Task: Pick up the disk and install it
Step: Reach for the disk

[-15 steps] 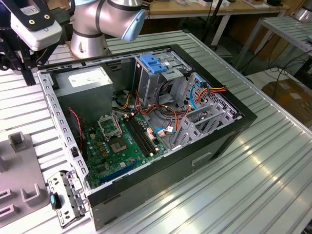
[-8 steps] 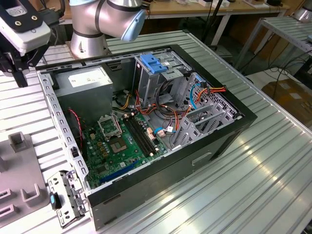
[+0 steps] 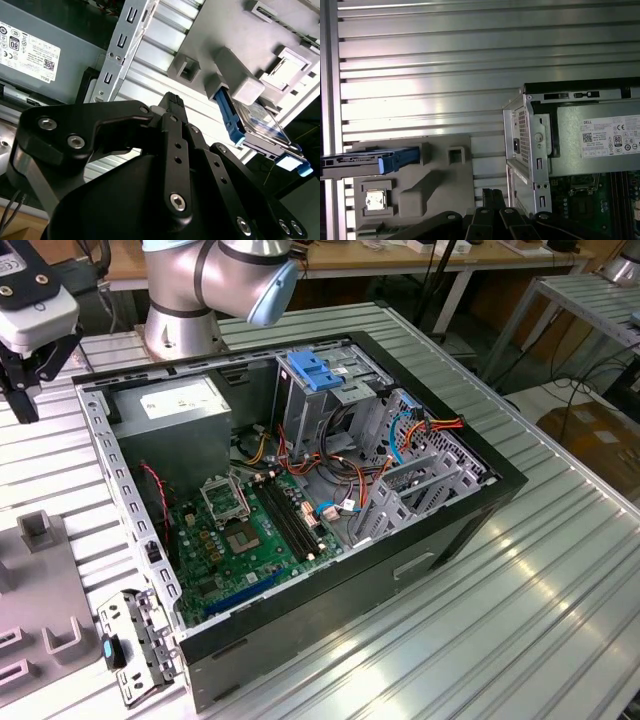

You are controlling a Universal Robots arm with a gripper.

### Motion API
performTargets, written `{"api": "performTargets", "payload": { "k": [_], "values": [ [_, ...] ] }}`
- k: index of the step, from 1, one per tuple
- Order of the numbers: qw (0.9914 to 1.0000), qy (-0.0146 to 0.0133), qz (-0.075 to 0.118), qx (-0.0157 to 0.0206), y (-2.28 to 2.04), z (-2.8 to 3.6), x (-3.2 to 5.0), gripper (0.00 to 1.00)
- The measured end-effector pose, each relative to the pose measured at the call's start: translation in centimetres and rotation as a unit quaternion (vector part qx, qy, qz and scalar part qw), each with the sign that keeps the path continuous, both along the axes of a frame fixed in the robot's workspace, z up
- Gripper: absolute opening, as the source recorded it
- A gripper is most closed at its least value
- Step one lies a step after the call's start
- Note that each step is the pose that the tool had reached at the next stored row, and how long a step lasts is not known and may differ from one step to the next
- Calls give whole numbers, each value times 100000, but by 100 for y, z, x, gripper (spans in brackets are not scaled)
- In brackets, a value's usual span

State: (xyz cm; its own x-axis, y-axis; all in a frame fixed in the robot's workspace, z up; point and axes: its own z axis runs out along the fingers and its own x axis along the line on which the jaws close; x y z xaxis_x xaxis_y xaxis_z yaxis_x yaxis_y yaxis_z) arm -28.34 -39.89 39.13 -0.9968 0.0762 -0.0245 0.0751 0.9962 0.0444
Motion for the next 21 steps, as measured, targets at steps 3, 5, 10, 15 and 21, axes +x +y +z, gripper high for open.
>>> {"api": "performTargets", "payload": {
  "k": [3, 5, 10, 15, 21],
  "values": [
    [100000, 0, -5, 0, 0, -2, -48, 11],
    [100000, 3, -3, -2, 0, -3, -82, 11],
    [100000, 1, -2, -1, 0, -7, -179, 11],
    [100000, 2, -1, -2, 0, -14, -315, 11],
    [100000, 3, 0, -2, 0, -18, -422, 11]
  ]
}}
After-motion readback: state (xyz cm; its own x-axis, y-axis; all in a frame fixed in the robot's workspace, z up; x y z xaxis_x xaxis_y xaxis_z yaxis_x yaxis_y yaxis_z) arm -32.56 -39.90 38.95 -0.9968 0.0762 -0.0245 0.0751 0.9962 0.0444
